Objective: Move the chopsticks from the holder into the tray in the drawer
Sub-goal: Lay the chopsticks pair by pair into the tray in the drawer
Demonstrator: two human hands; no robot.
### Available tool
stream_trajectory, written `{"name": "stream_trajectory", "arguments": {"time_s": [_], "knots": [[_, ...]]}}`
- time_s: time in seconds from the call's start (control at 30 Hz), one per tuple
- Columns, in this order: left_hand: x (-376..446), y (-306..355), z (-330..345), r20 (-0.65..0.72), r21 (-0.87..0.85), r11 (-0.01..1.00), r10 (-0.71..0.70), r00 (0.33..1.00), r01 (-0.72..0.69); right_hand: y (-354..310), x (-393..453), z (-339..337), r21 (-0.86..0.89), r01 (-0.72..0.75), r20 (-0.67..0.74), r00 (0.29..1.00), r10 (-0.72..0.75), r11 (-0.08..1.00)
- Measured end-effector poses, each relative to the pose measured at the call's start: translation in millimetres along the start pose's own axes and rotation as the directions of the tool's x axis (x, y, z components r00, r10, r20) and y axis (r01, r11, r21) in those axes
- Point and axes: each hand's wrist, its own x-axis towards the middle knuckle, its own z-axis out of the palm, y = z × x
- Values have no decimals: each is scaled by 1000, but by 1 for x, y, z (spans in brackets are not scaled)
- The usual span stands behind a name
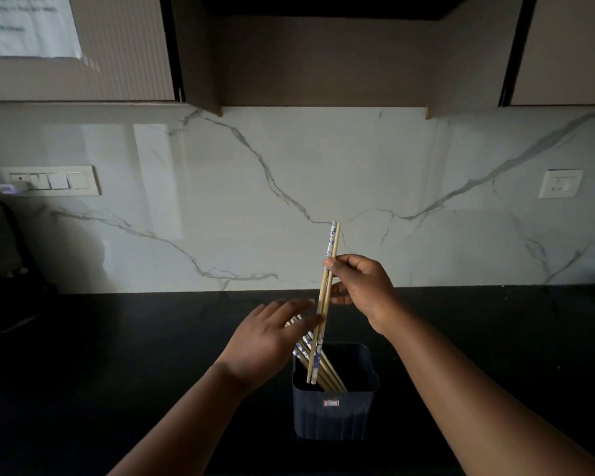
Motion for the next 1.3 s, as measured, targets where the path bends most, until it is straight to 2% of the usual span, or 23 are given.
{"name": "stream_trajectory", "arguments": {"time_s": [0.1,0.33,0.43,0.5,0.53,0.57,0.6,0.63,0.67,0.7,0.73,0.77,0.8,0.87,1.1,1.3], "knots": [[0,-4,2,21,76,991,107,994,-108,1,-4,2,52,-19,23,1000,18,998],[10,-11,-7,-37,62,944,325,945,-323,3,-12,7,113,-49,52,998,43,992],[14,-12,-11,-19,76,916,396,918,-393,6,-13,6,115,-76,52,996,70,990],[18,-12,-16,-56,69,921,388,920,-384,8,-12,4,140,-101,41,994,96,985],[21,-11,-19,-92,24,941,338,937,-337,10,-12,3,155,-112,29,994,109,981],[25,-10,-21,-139,-68,969,227,964,-238,10,-11,1,168,-117,19,993,116,979],[29,-7,-24,-170,-222,973,30,985,-68,11,-11,0,174,-115,13,993,114,978],[35,-4,-29,-128,-424,890,-244,961,169,10,-11,-2,171,-105,11,994,105,980],[42,-2,-33,13,-601,689,-497,868,404,10,-11,-4,162,-92,14,996,91,982],[49,-3,-36,217,-685,436,-642,735,583,10,-11,-5,155,-79,19,997,77,985],[54,-5,-37,407,-690,216,-673,617,691,9,-11,-5,152,-69,29,997,65,986],[57,-8,-37,542,-660,71,-644,540,748,9,-11,-5,151,-63,41,997,58,986],[59,-8,-38,617,-630,-3,-608,499,776,8,-12,-4,151,-61,53,997,53,987],[59,-7,-36,657,-607,-35,-584,477,794,8,-12,-1,148,-64,71,996,54,987],[55,8,-22,653,-578,4,-598,465,816,14,-16,11,157,-78,82,994,65,985],[51,10,-17,610,-627,18,-611,505,779,19,-21,11,119,-109,135,987,92,987]]}}
